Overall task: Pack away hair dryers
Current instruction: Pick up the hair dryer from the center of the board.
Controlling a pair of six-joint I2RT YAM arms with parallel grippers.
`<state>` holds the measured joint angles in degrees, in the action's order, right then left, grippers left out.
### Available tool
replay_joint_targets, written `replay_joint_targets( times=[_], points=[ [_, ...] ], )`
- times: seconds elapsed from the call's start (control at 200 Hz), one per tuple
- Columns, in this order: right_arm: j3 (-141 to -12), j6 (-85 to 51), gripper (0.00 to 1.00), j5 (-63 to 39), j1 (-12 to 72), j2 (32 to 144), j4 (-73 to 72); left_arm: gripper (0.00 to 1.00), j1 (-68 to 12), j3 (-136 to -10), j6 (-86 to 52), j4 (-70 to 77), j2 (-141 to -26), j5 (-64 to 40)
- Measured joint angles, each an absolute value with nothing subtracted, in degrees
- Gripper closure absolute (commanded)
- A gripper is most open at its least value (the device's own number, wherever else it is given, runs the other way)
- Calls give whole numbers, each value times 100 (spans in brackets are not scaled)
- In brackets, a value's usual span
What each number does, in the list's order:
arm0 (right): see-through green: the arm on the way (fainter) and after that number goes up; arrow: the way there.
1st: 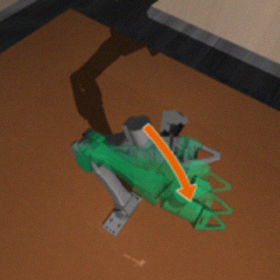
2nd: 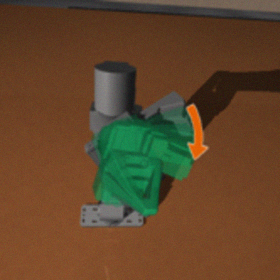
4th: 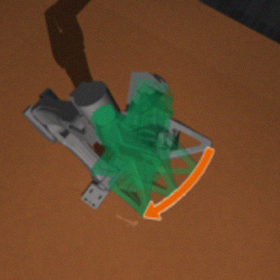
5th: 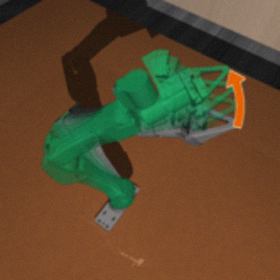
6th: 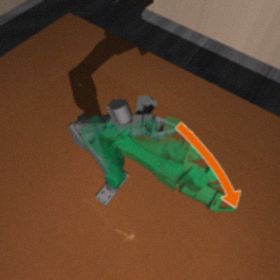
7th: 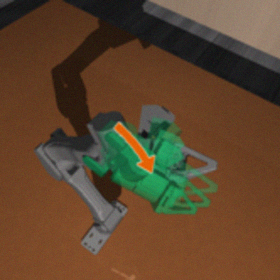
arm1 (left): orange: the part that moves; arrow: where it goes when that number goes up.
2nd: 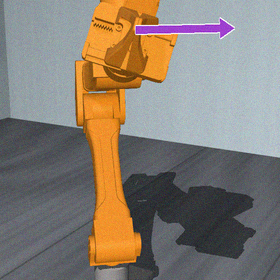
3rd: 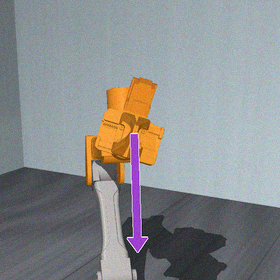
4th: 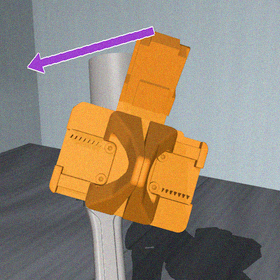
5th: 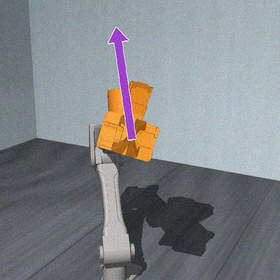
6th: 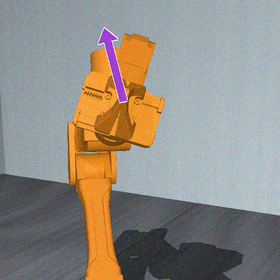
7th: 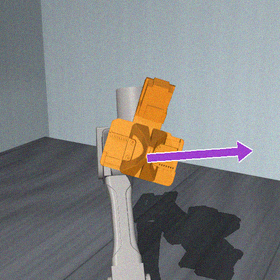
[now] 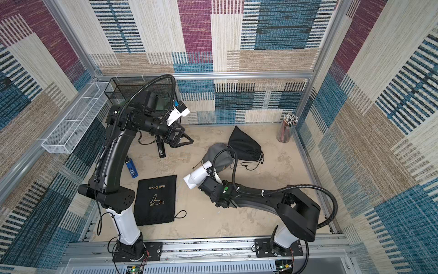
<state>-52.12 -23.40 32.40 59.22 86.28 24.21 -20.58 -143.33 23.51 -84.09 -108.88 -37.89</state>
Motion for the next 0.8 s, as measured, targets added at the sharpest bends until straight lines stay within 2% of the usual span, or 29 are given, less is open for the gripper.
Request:
replay_joint_targets(
  times=[0.411,0.801],
  points=[
    [-4696,-390,100,4604,5924,6932,845,0,-2641,-14092,2681,-9109,-11061,-4375],
    [-4746,180,100,5164,6154,6541,716,0,-2794,-14709,2877,-9260,-11402,-4392]
  ],
)
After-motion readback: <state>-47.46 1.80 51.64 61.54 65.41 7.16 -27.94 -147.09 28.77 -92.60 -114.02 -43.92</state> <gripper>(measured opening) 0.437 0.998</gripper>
